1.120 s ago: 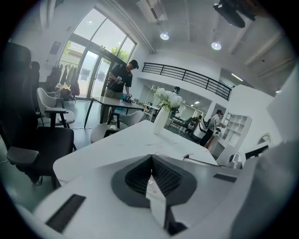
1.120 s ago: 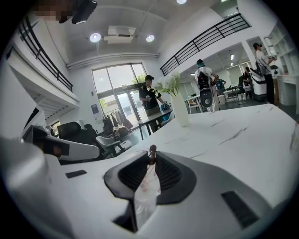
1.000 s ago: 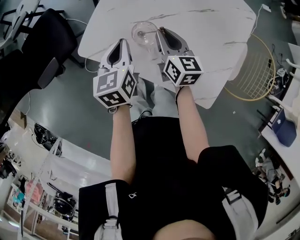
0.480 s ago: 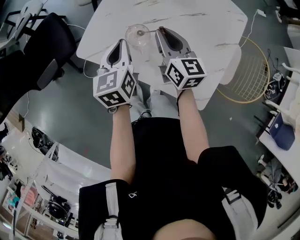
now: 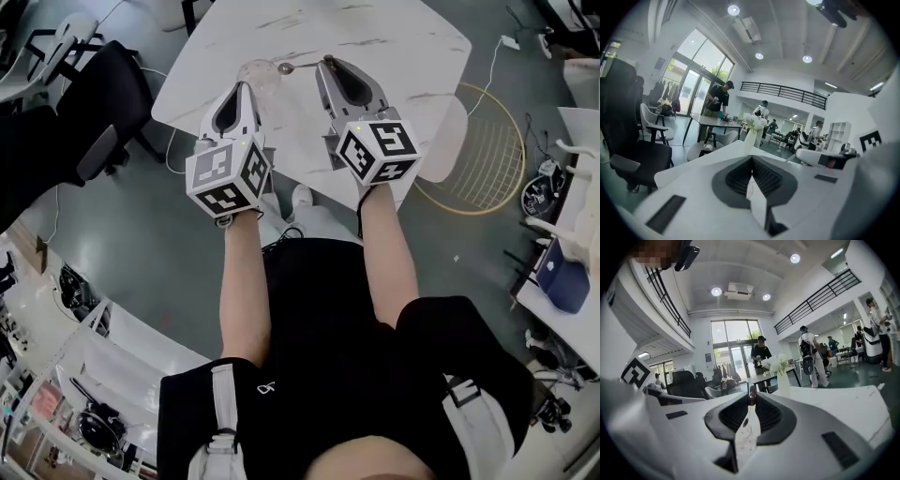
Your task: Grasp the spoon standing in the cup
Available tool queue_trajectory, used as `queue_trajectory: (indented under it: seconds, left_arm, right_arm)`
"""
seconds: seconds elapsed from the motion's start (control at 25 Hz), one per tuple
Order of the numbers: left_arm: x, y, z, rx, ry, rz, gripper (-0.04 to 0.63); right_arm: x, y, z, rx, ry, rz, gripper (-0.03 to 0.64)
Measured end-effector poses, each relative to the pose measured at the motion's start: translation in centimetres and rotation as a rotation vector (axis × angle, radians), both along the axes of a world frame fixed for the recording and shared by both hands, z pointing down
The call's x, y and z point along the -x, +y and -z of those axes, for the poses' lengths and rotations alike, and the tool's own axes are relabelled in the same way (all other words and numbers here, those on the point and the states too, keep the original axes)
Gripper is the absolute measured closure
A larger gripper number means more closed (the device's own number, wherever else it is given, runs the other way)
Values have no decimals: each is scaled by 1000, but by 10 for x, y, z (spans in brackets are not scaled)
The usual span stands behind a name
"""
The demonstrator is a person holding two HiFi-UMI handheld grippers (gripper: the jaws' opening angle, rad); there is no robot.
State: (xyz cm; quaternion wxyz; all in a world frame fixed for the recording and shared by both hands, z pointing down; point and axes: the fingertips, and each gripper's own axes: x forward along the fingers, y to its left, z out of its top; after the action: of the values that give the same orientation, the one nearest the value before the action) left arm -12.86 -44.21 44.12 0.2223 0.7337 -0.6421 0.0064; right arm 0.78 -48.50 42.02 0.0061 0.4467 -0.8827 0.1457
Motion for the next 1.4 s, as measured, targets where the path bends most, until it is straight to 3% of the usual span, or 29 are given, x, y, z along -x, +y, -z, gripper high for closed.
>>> queue_trajectory:
  seconds: [0.36, 0.76, 1.4]
  left_arm:
    - [2, 11, 57, -125, -31, 55, 580]
    - [-4, 11, 107, -227, -69, 70, 580]
    - [-12, 12, 126, -264, -100, 54, 580]
  right_arm:
    - [-40, 4, 61, -123, 31, -51, 565]
    - [-55, 5, 111, -224, 12, -62, 565]
    - [-59, 11, 124, -263, -11, -60, 566]
